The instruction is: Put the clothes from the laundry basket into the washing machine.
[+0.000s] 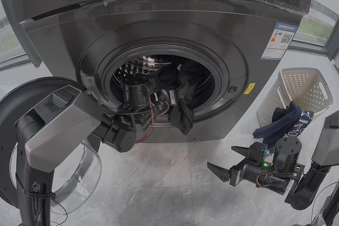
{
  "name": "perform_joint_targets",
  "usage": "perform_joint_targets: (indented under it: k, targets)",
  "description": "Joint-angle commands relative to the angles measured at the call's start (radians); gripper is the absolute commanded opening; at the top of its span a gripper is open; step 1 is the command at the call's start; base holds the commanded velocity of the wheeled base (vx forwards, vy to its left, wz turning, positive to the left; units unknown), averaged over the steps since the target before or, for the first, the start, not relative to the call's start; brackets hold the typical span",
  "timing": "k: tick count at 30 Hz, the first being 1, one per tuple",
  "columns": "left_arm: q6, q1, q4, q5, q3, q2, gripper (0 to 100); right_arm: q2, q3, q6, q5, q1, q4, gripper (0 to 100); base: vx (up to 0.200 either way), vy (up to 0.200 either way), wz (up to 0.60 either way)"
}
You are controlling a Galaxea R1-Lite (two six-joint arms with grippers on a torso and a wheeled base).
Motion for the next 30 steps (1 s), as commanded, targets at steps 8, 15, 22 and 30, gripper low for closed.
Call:
perform_joint_targets:
  k: [8,15,22,30]
  targets:
    - [0.001,-0.012,0.000,0.001,-0.010,0.051,100,0.002,0.000,0.000,0.001,0.004,0.000,100,0.000,0.000,0.00]
    - [0.003,-0.010,-0.013,-0.002,-0.085,0.158,100,0.002,-0.002,0.000,0.001,0.008,0.000,100,0.000,0.000,0.00]
    - [0.011,-0.033,-0.002,0.005,-0.231,0.267,0,0.003,-0.005,0.000,0.001,0.007,0.000,100,0.000,0.000,0.00]
    - [0.012,-0.024,0.006,0.064,-0.369,0.304,0,0.003,-0.005,0.000,0.001,0.005,0.000,100,0.000,0.000,0.00]
